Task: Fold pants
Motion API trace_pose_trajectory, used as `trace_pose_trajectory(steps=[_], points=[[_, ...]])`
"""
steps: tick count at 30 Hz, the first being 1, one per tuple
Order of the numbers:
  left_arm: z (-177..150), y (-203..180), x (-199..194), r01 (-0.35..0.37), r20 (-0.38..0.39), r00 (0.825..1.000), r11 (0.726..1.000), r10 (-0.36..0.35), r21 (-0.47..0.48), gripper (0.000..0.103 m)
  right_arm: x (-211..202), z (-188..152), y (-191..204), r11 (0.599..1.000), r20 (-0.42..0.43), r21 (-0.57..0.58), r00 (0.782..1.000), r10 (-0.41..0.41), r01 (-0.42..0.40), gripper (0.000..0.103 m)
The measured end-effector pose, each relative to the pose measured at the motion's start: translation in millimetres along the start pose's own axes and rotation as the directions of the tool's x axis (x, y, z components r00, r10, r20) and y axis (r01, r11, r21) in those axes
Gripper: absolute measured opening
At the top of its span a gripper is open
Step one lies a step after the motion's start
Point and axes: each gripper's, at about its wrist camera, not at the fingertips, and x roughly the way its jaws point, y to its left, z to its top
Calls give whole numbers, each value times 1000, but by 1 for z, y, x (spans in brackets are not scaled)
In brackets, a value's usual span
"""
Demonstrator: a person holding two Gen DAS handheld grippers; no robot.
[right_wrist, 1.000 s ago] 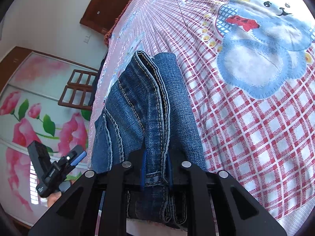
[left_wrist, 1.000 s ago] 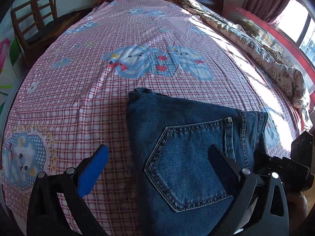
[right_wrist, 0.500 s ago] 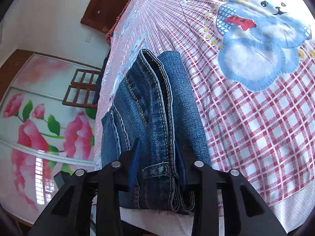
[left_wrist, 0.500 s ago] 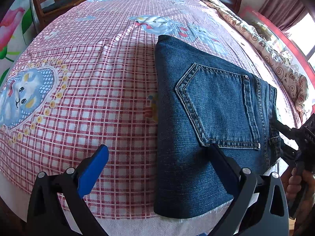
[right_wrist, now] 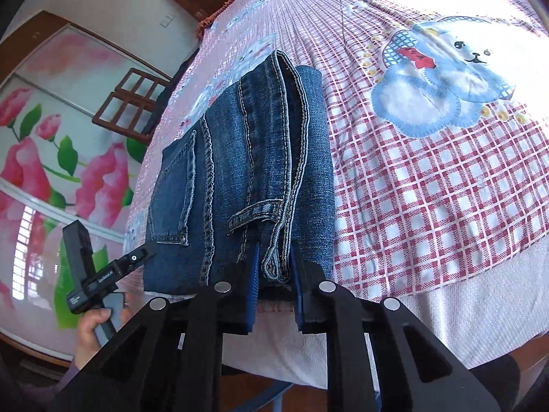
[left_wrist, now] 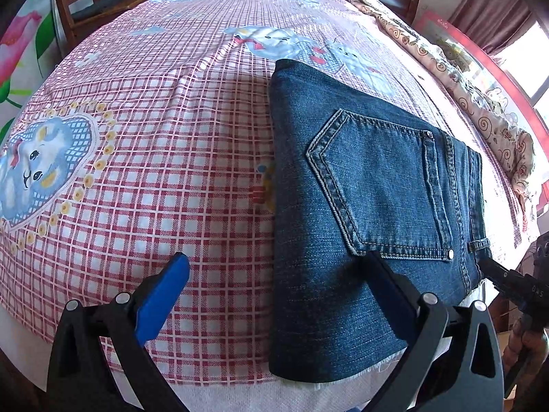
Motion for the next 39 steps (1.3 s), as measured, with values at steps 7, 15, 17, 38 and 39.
trace_pose_trajectory(steps=[7, 15, 17, 38, 39], points=[[-11, 16, -16, 10, -2, 1000, 999, -10, -31, 101, -7, -1, -4, 1000, 14, 11, 1000, 1, -1, 14], [-32, 51, -35, 21, -11, 1000, 991, -23, -130, 101, -6, -10, -25, 989, 37, 125, 997, 73, -77, 14], [-37, 58, -38, 43, -10, 999, 986, -45, -163, 101, -12, -10, -21, 992, 38, 107, 997, 67, -71, 14], [-9, -50, -12, 175, 22, 984, 974, -180, 145, 101, -52, 73, 44, 989, 165, -147, 986, -7, 32, 39], [-9, -51, -10, 166, 18, 985, 975, -170, 148, 101, -41, 87, 56, 976, 143, -216, 990, 0, 31, 39]])
